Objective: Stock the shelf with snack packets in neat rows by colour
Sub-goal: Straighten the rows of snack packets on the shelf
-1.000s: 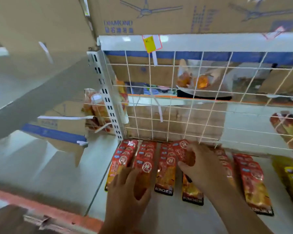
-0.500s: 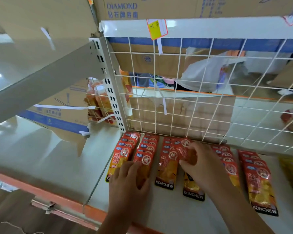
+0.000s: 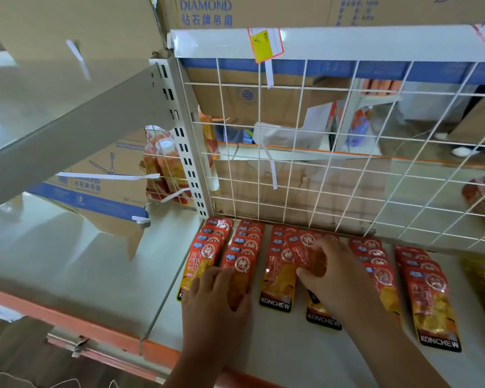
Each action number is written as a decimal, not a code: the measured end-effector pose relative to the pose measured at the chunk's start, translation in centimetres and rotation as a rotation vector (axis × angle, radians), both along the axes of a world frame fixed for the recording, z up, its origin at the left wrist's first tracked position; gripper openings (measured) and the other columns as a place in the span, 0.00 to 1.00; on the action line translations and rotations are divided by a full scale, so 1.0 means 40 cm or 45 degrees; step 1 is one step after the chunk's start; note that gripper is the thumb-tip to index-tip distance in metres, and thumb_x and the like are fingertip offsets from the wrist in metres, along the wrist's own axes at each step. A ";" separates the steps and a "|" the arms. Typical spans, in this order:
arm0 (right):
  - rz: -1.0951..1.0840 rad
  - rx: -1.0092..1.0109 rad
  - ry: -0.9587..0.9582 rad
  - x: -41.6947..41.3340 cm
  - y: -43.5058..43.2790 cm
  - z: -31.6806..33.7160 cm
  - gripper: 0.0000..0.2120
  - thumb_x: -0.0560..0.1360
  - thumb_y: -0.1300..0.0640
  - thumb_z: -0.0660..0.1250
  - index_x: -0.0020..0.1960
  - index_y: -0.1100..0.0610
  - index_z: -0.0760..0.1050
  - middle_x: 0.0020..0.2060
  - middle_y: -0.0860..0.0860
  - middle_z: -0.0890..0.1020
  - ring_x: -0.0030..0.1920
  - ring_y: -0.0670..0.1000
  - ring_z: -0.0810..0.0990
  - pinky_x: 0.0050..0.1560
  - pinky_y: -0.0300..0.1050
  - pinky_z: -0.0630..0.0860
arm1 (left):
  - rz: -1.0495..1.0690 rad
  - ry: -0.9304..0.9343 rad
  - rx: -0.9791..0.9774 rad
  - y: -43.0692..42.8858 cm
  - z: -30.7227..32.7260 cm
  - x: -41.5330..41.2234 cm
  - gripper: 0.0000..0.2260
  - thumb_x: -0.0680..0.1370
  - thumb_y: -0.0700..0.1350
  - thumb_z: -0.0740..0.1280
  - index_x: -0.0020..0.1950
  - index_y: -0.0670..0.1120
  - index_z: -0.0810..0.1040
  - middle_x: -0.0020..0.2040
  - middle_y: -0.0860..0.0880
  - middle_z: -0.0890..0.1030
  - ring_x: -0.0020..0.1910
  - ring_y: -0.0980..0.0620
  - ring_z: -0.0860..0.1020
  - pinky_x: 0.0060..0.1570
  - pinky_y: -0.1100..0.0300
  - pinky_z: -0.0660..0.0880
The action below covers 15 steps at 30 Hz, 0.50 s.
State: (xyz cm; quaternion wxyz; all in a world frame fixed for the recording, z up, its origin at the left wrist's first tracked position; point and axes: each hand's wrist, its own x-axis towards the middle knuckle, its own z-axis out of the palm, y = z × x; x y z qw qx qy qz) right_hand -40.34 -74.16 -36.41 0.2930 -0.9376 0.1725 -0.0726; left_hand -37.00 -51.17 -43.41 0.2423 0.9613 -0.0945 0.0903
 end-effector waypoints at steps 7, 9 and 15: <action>-0.043 -0.028 0.016 -0.015 0.024 -0.003 0.23 0.71 0.41 0.74 0.61 0.47 0.71 0.52 0.44 0.74 0.48 0.45 0.75 0.45 0.41 0.72 | -0.038 -0.043 -0.032 0.007 -0.003 0.000 0.24 0.71 0.68 0.70 0.62 0.57 0.78 0.60 0.59 0.76 0.58 0.54 0.75 0.55 0.49 0.76; -0.062 -0.046 0.012 -0.022 0.038 -0.001 0.23 0.71 0.41 0.74 0.60 0.47 0.70 0.50 0.43 0.72 0.46 0.45 0.74 0.43 0.40 0.71 | -0.070 -0.088 -0.042 0.012 -0.003 0.000 0.25 0.71 0.68 0.68 0.62 0.56 0.78 0.60 0.57 0.76 0.58 0.53 0.76 0.54 0.50 0.75; -0.205 -0.108 0.090 -0.033 0.110 -0.011 0.28 0.71 0.36 0.69 0.64 0.46 0.65 0.55 0.47 0.73 0.50 0.49 0.78 0.48 0.44 0.78 | -0.308 -0.232 -0.082 0.040 -0.011 0.011 0.20 0.73 0.62 0.67 0.61 0.54 0.78 0.60 0.54 0.78 0.57 0.49 0.77 0.54 0.47 0.76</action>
